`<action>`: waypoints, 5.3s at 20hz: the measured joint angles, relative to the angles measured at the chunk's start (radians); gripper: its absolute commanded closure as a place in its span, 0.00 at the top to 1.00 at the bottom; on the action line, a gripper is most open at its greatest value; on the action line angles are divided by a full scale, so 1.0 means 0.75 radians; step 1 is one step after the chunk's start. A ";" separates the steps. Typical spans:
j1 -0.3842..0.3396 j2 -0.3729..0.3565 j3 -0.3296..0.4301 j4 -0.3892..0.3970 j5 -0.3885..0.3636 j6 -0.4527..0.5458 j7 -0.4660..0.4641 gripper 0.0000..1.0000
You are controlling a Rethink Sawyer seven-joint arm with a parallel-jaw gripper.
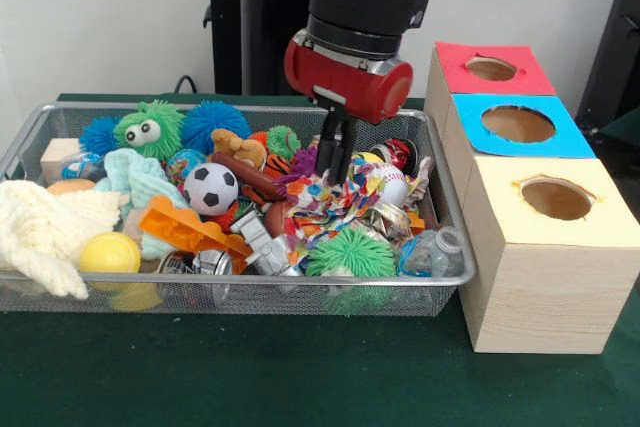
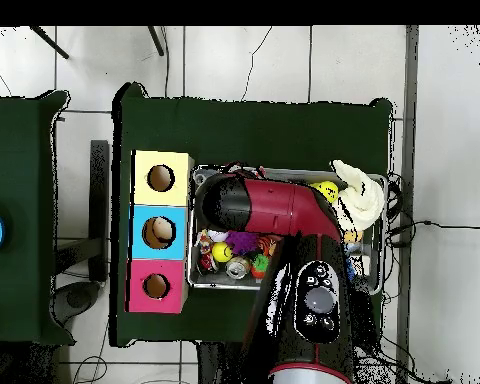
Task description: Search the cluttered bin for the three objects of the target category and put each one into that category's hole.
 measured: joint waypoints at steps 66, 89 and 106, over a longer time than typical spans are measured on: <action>0.390 -0.011 -0.058 -0.132 0.157 0.451 0.000 0.00; 0.397 0.133 -0.109 -0.417 0.201 0.512 0.000 0.00; 0.446 0.181 -0.130 -0.453 0.264 0.512 0.000 0.00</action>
